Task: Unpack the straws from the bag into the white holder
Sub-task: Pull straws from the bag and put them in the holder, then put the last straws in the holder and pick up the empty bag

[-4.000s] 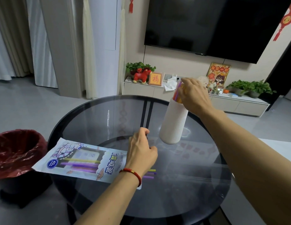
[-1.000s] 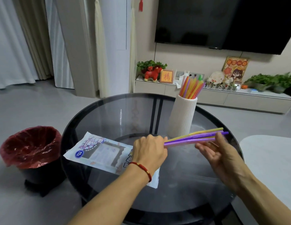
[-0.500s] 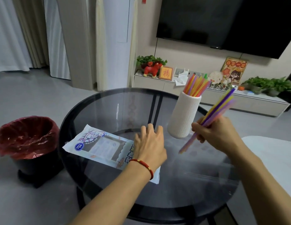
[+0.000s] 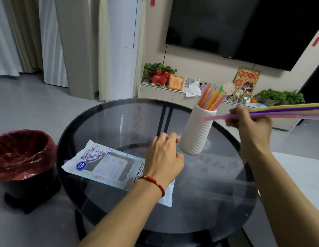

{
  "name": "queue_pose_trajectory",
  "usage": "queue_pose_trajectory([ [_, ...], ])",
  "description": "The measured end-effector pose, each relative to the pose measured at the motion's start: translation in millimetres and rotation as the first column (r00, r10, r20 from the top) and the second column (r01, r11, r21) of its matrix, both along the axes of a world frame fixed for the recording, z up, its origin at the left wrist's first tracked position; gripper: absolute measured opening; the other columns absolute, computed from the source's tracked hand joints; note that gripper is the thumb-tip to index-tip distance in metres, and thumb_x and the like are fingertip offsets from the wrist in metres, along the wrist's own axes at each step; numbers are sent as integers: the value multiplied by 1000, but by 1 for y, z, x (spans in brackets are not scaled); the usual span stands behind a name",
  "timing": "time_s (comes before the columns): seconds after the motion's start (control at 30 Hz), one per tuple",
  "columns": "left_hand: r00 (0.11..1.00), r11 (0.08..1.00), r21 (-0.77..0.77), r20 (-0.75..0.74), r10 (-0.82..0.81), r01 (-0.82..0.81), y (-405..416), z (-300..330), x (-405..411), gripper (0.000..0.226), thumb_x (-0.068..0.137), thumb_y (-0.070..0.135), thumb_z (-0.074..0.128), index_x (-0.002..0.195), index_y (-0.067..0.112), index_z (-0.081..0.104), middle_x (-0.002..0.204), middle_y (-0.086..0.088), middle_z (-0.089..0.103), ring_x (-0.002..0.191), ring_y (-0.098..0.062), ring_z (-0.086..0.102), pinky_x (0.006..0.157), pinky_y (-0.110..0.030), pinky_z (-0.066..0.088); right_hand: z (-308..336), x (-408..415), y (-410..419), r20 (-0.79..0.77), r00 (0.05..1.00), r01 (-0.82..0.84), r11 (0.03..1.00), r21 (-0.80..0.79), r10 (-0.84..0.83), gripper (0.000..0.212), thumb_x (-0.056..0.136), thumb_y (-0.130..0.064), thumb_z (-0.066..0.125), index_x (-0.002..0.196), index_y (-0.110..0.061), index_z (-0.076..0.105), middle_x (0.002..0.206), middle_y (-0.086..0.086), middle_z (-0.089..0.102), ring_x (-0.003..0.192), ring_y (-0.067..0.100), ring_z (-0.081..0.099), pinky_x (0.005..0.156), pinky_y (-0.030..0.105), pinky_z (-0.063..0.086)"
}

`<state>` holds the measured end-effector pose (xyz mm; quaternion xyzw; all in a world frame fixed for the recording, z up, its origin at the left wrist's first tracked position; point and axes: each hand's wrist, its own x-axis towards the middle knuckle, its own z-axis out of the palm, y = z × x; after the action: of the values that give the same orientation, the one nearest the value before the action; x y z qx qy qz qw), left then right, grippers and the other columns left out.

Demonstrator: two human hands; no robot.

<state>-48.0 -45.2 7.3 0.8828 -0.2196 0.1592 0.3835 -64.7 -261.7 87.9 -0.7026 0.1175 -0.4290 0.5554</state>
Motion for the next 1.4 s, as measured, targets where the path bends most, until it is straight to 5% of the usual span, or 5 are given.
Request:
queue_pose_trajectory([
  [0.43,999,990,-136,12,-41,42,-1,3,4,30,85,15,63,110,25,51,109,4,54,99,-14,53,84,-31,55,58,61,9,-164,949,132,811,-571,-270,30,93,-18,61,72,-4,77,57,5,71,50,12,72,57,23,62],
  [0.7,997,985,-156,-18,-71,68,-3,0,5,33,85,15,65,112,27,48,111,6,53,101,-11,52,85,-25,52,61,82,21,-487,846,-16,902,-431,-217,17,92,-17,71,87,0,72,74,15,77,59,24,78,66,42,68],
  [0.9,997,983,-170,-24,-69,64,-2,-1,10,37,84,15,66,113,28,47,113,5,54,100,-12,53,84,-26,53,71,81,30,-246,897,159,789,-594,-366,40,93,-34,67,93,6,71,89,20,78,80,33,76,73,48,64],
  [1.07,998,985,-166,-29,-49,44,-1,-4,12,40,84,16,66,116,29,46,116,4,56,101,-12,52,82,-24,49,77,84,28,-39,889,309,661,-683,-456,72,93,-31,72,151,-6,37,142,19,48,122,30,50,93,30,40],
  [1.4,999,990,-137,-35,-39,34,2,-3,12,37,85,15,62,116,29,45,114,6,53,104,-13,53,80,-24,49,47,86,16,-349,892,-114,604,-789,-287,54,110,-35,42,154,-4,38,157,22,47,138,39,51,113,55,44],
])
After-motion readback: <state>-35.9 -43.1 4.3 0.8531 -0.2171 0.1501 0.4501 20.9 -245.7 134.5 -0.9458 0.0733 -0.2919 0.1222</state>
